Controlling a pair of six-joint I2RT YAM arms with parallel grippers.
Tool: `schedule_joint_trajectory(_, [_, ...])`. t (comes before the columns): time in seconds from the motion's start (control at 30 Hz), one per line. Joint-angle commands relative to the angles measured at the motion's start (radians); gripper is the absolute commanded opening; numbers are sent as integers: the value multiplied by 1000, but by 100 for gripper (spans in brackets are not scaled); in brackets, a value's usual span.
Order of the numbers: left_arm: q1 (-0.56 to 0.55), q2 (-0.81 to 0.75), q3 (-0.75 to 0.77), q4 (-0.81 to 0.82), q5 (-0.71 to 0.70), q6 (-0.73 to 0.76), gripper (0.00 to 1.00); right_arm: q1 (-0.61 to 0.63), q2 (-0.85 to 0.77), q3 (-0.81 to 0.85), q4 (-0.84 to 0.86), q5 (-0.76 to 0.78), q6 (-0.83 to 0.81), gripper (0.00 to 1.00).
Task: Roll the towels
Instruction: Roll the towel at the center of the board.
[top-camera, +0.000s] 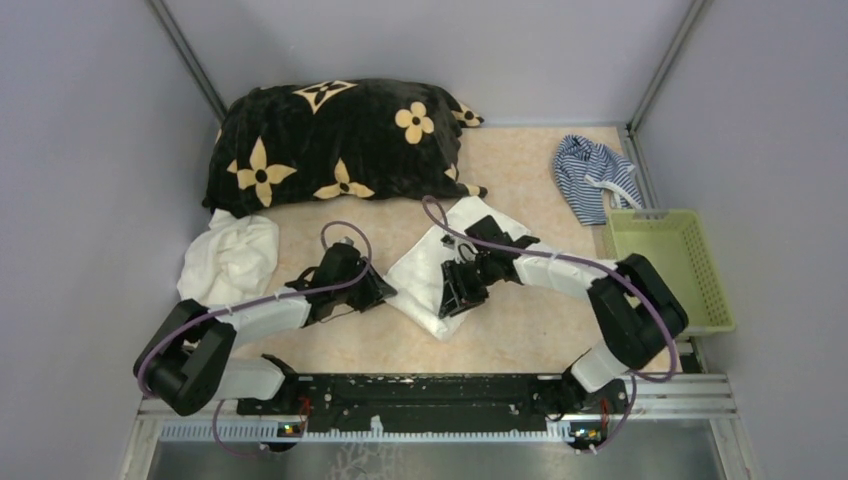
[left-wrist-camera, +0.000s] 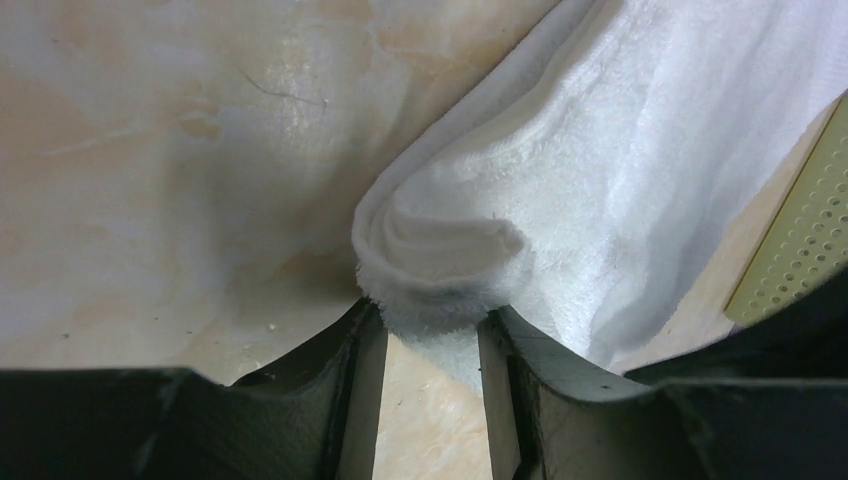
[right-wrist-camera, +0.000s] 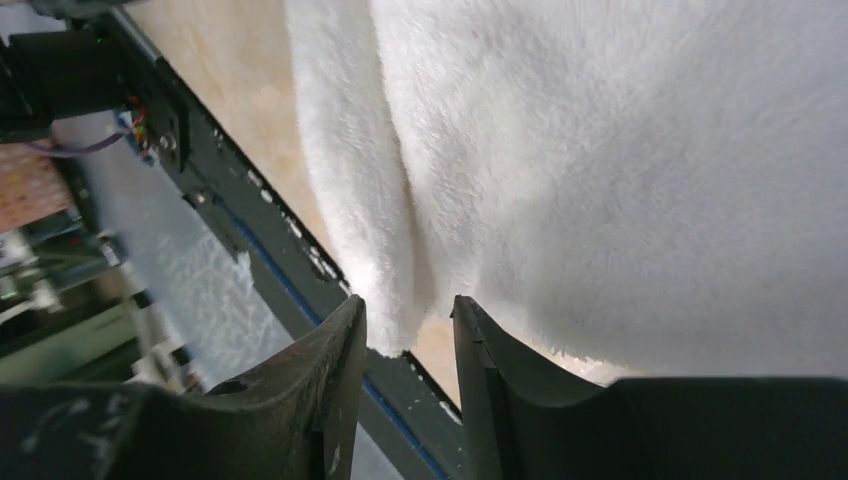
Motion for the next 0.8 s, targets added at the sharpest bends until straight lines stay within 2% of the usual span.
schedule_joint_trajectory(0.0, [9,66,46,-103,-9,14,44,89,-165,116,-116,306,-107,40])
schedule_joint_trajectory(0.1, [11,104,76,-122,8,27,43,189,-186,166,-116,400,-127,41])
schedule_joint_trajectory(0.33, [10,151,100,-136,36,36,43,334,-77,225,-21,423,-107,41])
schedule_joint_trajectory(0.77, [22,121,100,-197,9,55,44,354,1,204,-78,609,-157,41])
